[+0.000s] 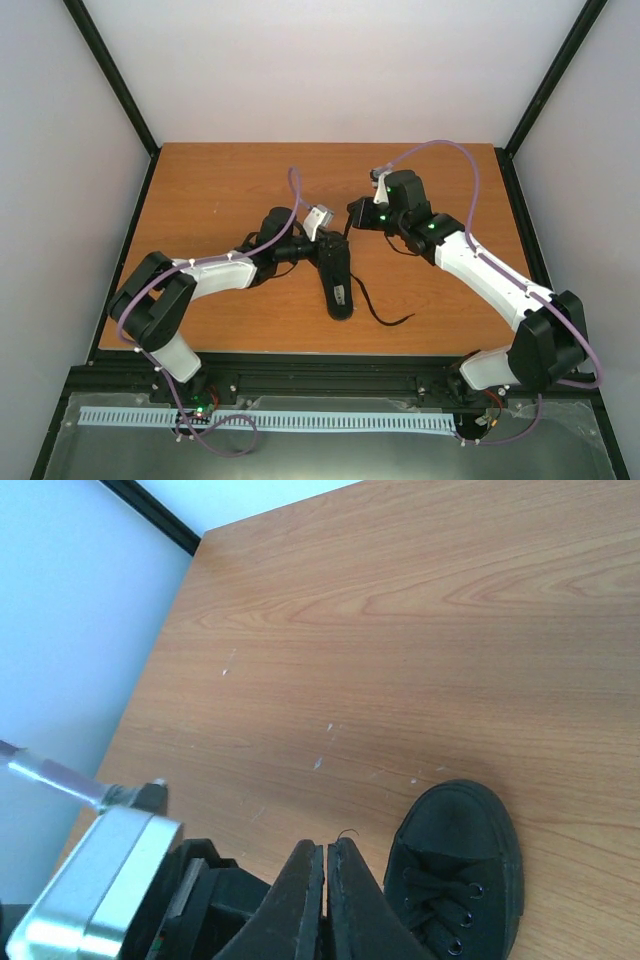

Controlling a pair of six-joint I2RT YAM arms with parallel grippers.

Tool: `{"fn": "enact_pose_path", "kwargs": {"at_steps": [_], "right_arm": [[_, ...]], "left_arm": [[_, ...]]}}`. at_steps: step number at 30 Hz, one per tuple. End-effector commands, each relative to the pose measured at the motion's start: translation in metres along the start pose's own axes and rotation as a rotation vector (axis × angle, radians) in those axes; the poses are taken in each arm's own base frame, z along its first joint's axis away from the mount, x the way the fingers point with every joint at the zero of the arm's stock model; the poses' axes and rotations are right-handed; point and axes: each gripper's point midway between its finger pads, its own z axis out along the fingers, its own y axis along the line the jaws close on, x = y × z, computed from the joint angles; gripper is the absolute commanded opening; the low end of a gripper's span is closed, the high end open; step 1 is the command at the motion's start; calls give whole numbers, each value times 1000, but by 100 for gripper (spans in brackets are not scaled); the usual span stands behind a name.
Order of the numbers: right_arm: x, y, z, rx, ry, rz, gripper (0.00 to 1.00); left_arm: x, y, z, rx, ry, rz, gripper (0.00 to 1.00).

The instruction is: Tie the shoes

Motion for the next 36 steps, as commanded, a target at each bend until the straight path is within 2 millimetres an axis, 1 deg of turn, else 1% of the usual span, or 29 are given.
{"fn": "enact_pose_path", "kwargs": {"at_steps": [1,3,7,10,11,13,15,17,18,19,20,21,22,24,26,28,29,30,31,34,36], "right_arm": [[-11,12,1,-47,-12,-38,3],[-12,15,4,-54,0,-49,3],[-9,15,14,-62,27,-65,3],[-8,14,24,-63,47,-85,3],[-8,15,29,-69,52,-93,3],[-7,17,40,-89,71,-111,3],[-5,21,55,-104,94,-133,3],[-2,22,73,-97,118,-150,4],[-3,18,81,-76,122,-149,11],[-4,9,90,-34,121,-136,23],[-8,0,95,17,112,-123,42],[-12,-10,99,58,105,-114,55],[-18,-15,100,75,96,-102,63],[-31,-28,92,96,68,-70,72],[-38,-42,77,119,47,-51,77],[-36,-59,61,165,47,-50,79],[-32,-67,53,193,52,-52,79],[-23,-73,46,206,70,-56,78],[-12,-74,40,191,88,-72,77],[22,-57,28,35,135,-88,72],[42,-45,24,-65,187,-62,70]], "left_arm": [[-2,-7,4,43,-43,-12,10],[-5,-5,-1,26,-74,-24,1],[-9,-2,-12,-25,-111,-41,1],[-5,7,-23,-104,-108,-68,1],[0,11,-28,-134,-101,-84,1],[3,17,-40,-189,-114,-105,1],[9,23,-53,-232,-123,-128,1],[13,29,-60,-264,-115,-156,1],[16,31,-62,-274,-105,-170,1],[18,32,-64,-279,-99,-184,1],[19,33,-66,-280,-97,-194,1],[20,33,-67,-282,-94,-203,1],[21,35,-68,-292,-88,-214,1],[24,40,-70,-321,-71,-235,1],[26,44,-71,-340,-60,-251,1],[28,45,-69,-335,-50,-261,1],[27,45,-68,-327,-48,-263,1],[26,43,-66,-314,-46,-261,1],[25,42,-64,-299,-46,-256,1],[18,34,-57,-241,-53,-214,1],[15,27,-53,-189,-58,-167,1]]}}
